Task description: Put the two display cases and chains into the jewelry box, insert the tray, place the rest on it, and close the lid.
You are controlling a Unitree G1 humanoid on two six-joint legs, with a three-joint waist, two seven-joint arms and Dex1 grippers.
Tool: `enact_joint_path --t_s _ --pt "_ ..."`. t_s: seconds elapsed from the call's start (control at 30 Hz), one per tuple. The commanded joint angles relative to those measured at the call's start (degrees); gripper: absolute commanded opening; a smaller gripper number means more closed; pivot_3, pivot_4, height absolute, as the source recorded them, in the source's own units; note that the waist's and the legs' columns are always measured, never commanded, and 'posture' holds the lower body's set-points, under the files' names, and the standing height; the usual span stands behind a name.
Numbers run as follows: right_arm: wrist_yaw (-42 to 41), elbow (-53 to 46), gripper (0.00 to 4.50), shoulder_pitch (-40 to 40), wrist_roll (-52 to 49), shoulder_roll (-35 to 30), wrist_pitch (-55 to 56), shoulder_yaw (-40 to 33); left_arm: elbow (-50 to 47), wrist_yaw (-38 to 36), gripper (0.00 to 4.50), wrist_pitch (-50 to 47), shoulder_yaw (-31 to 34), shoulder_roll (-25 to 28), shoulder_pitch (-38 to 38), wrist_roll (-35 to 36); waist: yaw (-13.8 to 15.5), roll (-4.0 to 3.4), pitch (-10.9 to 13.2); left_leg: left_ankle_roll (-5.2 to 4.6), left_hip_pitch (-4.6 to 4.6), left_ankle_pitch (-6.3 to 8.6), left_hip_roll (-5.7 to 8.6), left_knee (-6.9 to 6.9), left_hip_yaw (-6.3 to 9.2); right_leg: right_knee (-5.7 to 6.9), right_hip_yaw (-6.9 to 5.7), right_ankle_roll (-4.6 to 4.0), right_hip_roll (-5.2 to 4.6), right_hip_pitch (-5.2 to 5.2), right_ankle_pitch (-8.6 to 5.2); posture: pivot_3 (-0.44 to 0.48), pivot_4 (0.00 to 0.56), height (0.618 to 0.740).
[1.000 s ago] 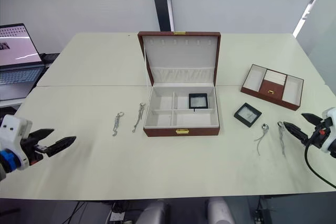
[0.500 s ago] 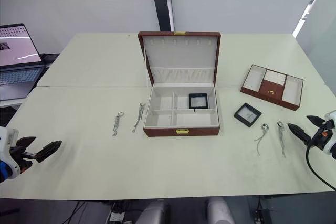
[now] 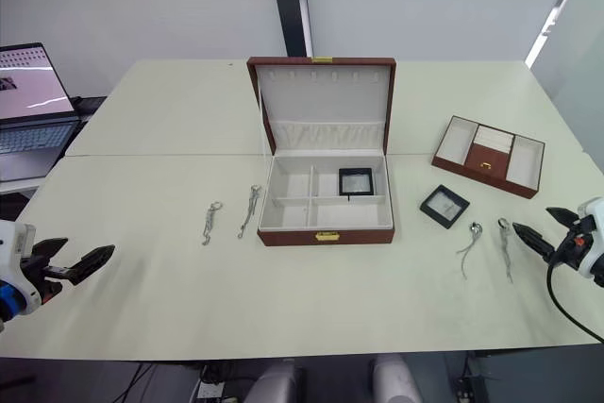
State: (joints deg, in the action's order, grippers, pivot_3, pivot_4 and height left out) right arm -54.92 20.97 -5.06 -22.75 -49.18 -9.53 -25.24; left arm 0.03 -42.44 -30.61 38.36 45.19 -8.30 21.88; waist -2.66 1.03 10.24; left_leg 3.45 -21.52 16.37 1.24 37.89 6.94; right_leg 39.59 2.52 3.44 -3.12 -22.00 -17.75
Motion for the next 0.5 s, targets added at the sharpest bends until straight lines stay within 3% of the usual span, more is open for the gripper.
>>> enact_joint_path --t_s 0.03,0.23,0.5 --pt "0.13 -1.31 4.50 -0.10 -0.72 -0.48 0.00 -1.38 -1.47 1.81 4.48 0.34 1.75 0.19 0.49 0.80 0.00 0.00 0.00 0.00 0.00 0.00 0.00 0.00 0.00 0.00 0.00 0.00 0.00 0.00 0.00 0.000 0.150 0.740" --pt "-2.81 -8.80 4.50 0.36 -4.52 0.70 -3.23 -0.41 -5.02 5.23 4.48 -0.43 2.18 -3.09 1.05 3.51 -0.04 0.00 0.00 0.00 0.00 0.00 -0.03 0.00 0.00 -0.01 0.01 0.00 -0.01 0.01 0.00 0.000 0.150 0.740" --pt "-3.61 -36.85 4.50 1.64 -12.92 3.91 -14.16 9.18 -10.37 12.46 4.48 -2.43 -4.08 -11.07 6.98 6.02 0.47 -0.01 -0.01 0.01 -0.04 0.00 -0.07 0.03 0.14 -0.02 -0.02 0.03 -0.05 0.03 0.01 0.000 0.150 0.740"
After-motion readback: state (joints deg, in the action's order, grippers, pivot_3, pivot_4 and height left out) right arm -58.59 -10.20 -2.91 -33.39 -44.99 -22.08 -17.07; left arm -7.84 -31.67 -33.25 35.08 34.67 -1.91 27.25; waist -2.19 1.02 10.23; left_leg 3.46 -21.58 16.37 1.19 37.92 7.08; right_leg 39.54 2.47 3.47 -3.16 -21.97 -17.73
